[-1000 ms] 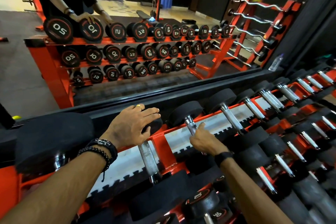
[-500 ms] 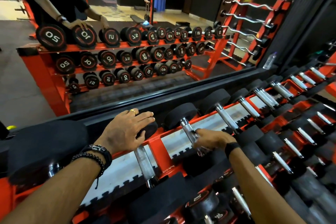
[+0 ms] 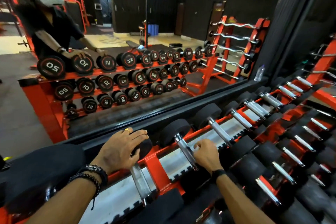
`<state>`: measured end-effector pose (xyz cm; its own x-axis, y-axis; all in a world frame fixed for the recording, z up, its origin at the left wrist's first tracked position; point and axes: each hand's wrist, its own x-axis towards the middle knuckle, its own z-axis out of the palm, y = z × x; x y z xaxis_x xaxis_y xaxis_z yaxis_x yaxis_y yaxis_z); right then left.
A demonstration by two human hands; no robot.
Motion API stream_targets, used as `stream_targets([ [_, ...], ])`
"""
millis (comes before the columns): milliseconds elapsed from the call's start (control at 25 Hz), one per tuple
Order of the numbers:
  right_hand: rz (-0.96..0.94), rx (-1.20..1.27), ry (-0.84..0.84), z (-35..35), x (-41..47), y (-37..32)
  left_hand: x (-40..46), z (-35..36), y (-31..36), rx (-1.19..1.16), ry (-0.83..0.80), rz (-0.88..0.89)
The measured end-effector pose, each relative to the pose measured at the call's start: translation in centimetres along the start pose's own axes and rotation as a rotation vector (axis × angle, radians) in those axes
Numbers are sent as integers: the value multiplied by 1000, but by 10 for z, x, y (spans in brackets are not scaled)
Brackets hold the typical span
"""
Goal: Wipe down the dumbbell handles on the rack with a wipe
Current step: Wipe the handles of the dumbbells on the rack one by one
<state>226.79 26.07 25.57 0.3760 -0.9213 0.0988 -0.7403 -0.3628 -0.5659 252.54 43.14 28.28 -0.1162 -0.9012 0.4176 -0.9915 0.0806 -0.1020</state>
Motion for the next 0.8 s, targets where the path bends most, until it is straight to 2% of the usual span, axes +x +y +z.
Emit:
stream_targets([
  [80,12,282,115,-10,-20,-5,5,-5,5,-1,-53,-65],
  [160,-8,526,90,-28,-52,-14,10,-14,16,29,-155,-167],
  [280,-61,625,95,-66,-97,-13,9,-28,50,3,-395,-400],
  [360,-102,627,123,-98,-117,0,5,-31,90,-118,-470,-497],
  [520,-108,718,156,-162,-166,30,-13,-55,200,-353,-540,-434],
  [680,-84,640,62,-207,-231,49,-31,-96,287,-347,-554,-260],
  [800,-134,572,45,-240,-280,60,-53,-123,335,-366,-501,-235],
])
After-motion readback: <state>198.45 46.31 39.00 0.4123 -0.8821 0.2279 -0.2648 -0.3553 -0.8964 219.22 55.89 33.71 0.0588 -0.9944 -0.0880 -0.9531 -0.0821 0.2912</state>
